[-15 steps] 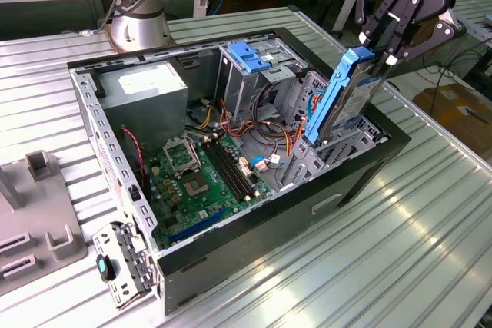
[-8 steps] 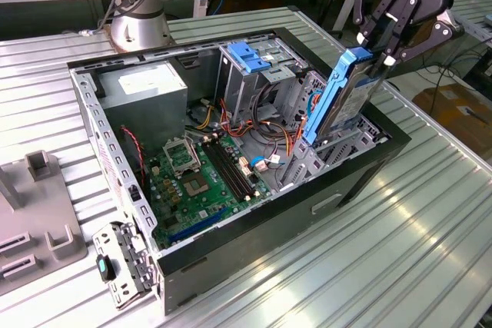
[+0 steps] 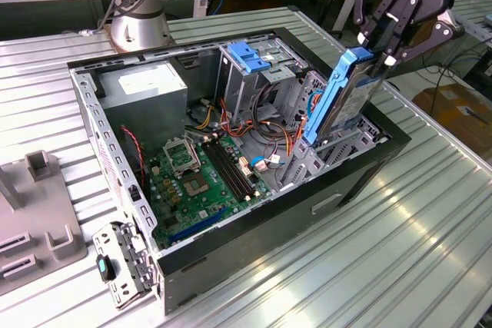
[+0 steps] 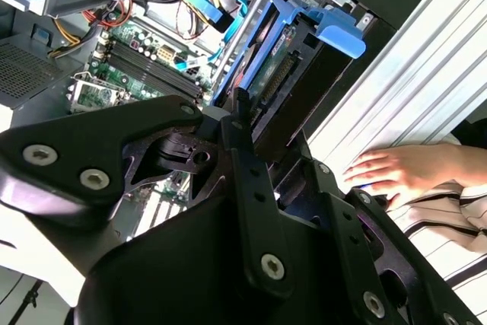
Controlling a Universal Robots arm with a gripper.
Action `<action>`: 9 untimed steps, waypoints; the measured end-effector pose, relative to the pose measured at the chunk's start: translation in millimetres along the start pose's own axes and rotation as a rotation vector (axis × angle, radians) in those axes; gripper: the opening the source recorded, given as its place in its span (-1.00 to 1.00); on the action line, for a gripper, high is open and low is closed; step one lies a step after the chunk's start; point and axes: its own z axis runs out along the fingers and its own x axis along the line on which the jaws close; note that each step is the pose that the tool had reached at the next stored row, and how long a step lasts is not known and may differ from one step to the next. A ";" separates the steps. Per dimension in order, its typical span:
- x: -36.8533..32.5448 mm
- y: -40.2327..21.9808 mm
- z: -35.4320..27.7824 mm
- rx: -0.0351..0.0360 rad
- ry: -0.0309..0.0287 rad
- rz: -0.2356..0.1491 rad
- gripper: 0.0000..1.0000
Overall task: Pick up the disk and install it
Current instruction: 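Insert the disk into the insertion slot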
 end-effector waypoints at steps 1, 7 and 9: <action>0.0 -0.5 0.1 0.0000 0.0002 0.002 -0.30; 0.0 -1.0 2.7 0.0000 0.0001 0.005 -0.30; 0.0 -1.0 2.7 0.0000 0.0002 0.005 -0.30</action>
